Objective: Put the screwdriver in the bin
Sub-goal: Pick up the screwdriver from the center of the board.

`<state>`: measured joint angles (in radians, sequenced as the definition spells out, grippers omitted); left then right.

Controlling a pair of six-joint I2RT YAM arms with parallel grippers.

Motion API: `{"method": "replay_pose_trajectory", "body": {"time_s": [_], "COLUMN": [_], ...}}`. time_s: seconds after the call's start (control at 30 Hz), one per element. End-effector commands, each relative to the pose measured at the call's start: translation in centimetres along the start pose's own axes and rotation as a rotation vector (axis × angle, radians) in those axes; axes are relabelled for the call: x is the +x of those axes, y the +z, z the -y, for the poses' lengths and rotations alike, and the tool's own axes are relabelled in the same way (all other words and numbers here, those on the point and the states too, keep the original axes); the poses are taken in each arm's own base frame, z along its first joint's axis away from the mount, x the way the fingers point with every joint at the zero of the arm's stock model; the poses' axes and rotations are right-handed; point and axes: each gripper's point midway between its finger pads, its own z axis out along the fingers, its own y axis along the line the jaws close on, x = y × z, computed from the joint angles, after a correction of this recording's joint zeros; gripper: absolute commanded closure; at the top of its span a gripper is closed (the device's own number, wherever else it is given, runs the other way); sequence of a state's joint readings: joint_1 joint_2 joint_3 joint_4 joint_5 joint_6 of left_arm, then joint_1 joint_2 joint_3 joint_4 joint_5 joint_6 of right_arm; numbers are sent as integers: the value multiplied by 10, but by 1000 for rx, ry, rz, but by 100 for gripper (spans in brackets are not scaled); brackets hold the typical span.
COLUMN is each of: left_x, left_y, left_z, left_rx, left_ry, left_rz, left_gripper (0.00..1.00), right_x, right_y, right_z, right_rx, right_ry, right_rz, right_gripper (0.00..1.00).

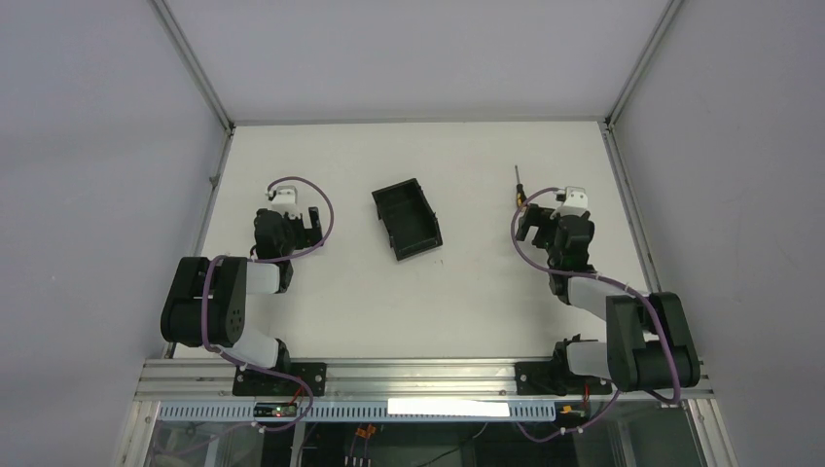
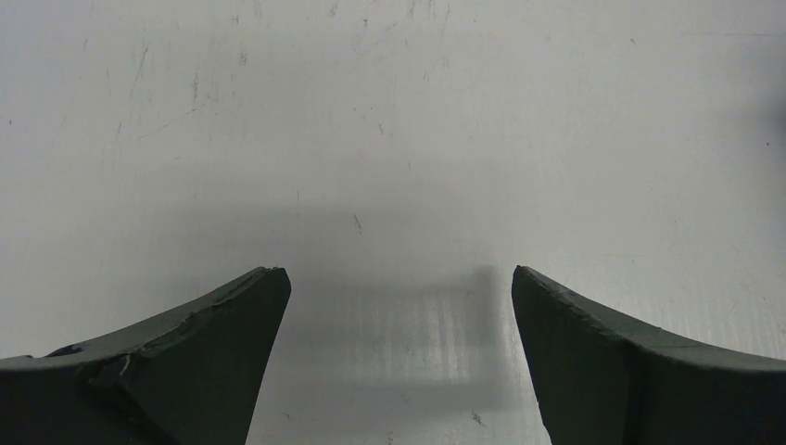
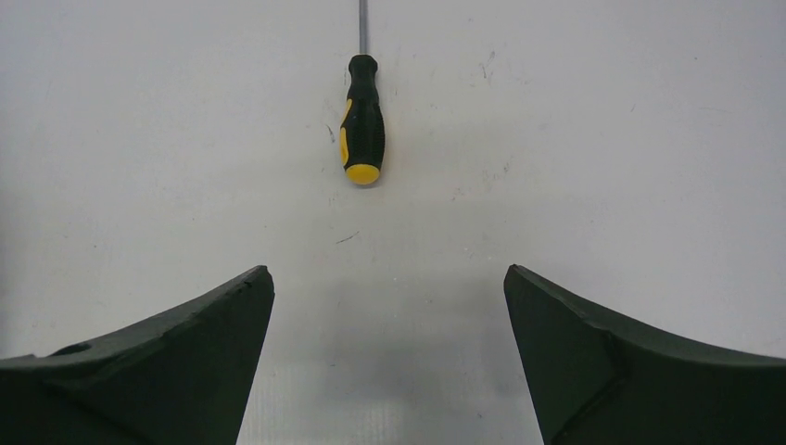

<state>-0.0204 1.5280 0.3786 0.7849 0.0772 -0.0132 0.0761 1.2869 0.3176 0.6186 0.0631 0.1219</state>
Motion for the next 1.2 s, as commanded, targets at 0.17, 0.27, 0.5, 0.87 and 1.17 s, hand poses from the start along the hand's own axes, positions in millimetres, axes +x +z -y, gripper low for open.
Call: {"method": "replay_pose_trajectory", "body": {"time_s": [0.17,0.27,0.5,0.87,1.17], "left_x": [-15,-15,-15,-15,-15], "left_y": [0,0,0,0,0], "left_z": [1,1,1,0,1], "left_rx": [-10,-9,-11,-11,-10], "left_ry": [0,0,0,0,0], "left_rz": [53,51,50,50,50], "left_gripper": [1,1,1,1,1], "right_x": [-72,-100,-160,-257,-298], "right_y": [-14,-25,-55,-99,-123], "right_z": [-7,-10,-16,-27,-29], "right_rx": [2,4,8,19,34], "right_ry": [-7,-22,-67,-98,-98], "right_rz": [80,106,114,142,181], "right_gripper": [1,1,1,1,1]}}
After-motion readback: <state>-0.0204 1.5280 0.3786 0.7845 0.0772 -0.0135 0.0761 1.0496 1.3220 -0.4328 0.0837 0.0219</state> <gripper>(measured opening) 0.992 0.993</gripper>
